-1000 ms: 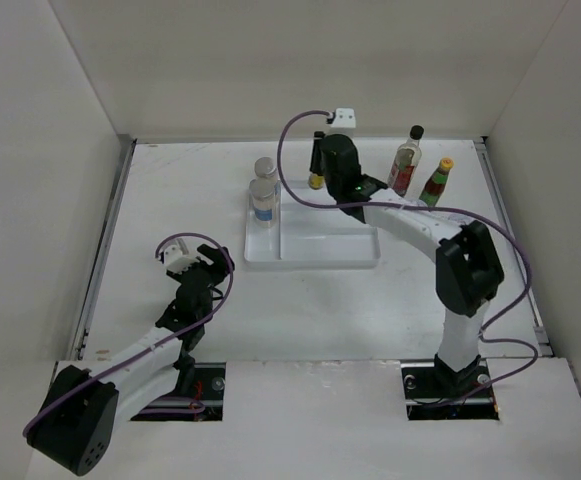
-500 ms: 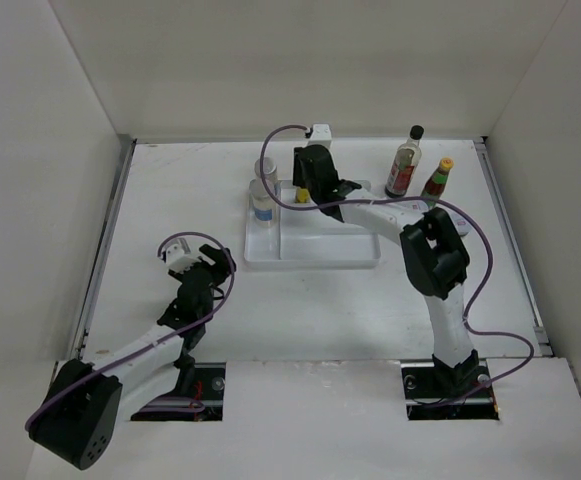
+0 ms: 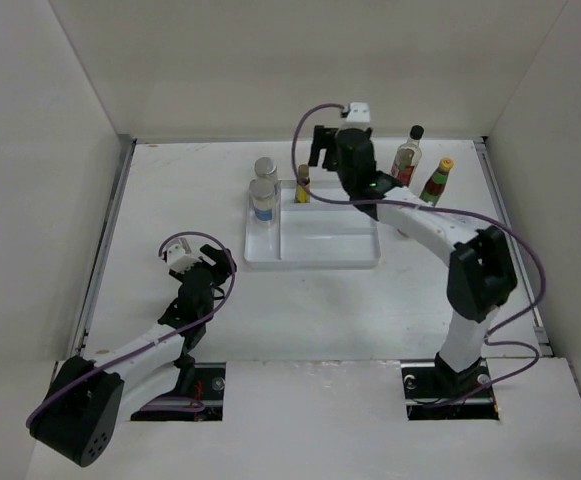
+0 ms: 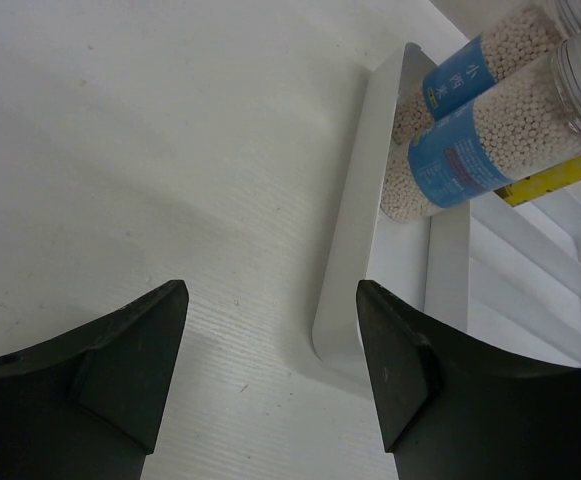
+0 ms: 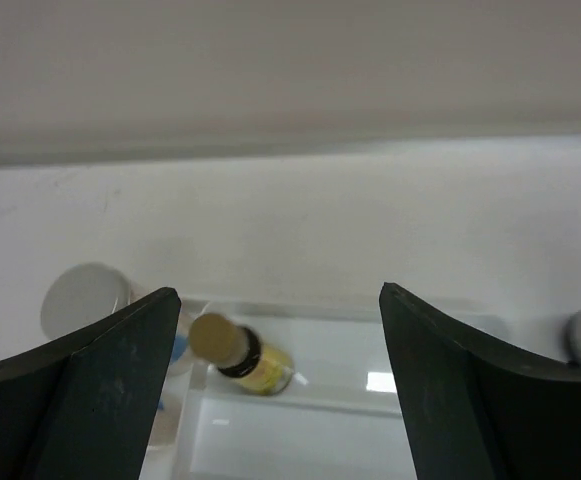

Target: Organize the condiment bottles

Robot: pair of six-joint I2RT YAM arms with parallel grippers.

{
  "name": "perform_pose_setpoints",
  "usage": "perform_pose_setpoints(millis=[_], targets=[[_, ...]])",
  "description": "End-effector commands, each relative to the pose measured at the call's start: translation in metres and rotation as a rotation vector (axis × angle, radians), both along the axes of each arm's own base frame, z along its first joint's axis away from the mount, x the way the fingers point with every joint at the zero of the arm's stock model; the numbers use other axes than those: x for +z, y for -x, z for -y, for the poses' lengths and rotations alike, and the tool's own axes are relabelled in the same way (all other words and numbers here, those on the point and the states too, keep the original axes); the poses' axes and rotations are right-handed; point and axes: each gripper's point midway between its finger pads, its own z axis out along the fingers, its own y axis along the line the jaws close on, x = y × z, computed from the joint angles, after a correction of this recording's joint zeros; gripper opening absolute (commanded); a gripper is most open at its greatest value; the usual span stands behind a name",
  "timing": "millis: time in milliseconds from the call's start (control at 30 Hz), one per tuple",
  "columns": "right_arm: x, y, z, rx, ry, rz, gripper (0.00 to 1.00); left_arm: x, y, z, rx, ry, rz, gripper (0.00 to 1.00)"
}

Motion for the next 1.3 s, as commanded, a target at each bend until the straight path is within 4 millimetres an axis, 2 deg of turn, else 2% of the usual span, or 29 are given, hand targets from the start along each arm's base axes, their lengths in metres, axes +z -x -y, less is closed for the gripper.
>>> perform_pose_setpoints(millis=[0,133,200,267,367,433,533,633,733,800,867,967,1067,1167,1267], targets=[[0.085,-0.004,0.085,-0.170,-0.040,0.183,0.88,0.027,-0.011,0.004,0.002,0.045,0.079,0.67],[0.095,-0.006,0.165,-0.358,0.048,0.194,0.88,0.028,-0.010,0.004,0.004,0.050,0.086,0.67],[0.093,-0.006,0.192,-0.434,0.096,0.185,0.89,0.027,-0.011,0.005,0.000,0.048,0.082,0.67],[0.090,-0.009,0.213,-0.490,0.136,0.173,0.89,0.027,-0.011,0.002,0.009,0.048,0.082,0.67],[0.073,-0.017,0.232,-0.522,0.177,0.132,0.91,0.028,-0.010,0.006,-0.003,0.050,0.084,0.67],[0.060,-0.027,0.234,-0.499,0.180,0.104,0.90,0.027,-0.011,0.004,0.004,0.048,0.081,0.67],[0.043,-0.043,0.224,-0.436,0.157,0.080,0.89,0.027,-0.011,0.004,0.003,0.048,0.081,0.67],[0.029,-0.056,0.222,-0.416,0.153,0.063,0.83,0.028,-0.011,0.005,-0.002,0.049,0.081,0.67],[0.024,-0.066,0.228,-0.435,0.142,0.071,0.69,0.026,-0.011,0.004,0.000,0.047,0.075,0.67],[0.022,-0.068,0.230,-0.443,0.133,0.093,0.52,0.028,-0.011,0.007,-0.011,0.052,0.081,0.67],[0.026,-0.067,0.232,-0.450,0.131,0.122,0.40,0.026,-0.012,0.004,0.000,0.048,0.077,0.67],[0.046,-0.061,0.235,-0.469,0.126,0.183,0.31,0.024,-0.013,0.008,-0.015,0.046,0.065,0.67],[0.086,-0.045,0.236,-0.487,0.129,0.266,0.29,0.025,-0.013,0.009,-0.015,0.047,0.068,0.67],[0.133,-0.025,0.227,-0.486,0.137,0.356,0.28,0.025,-0.014,0.011,-0.031,0.053,0.069,0.67],[0.161,-0.006,0.204,-0.448,0.136,0.409,0.28,0.028,-0.013,0.010,-0.029,0.057,0.080,0.67]])
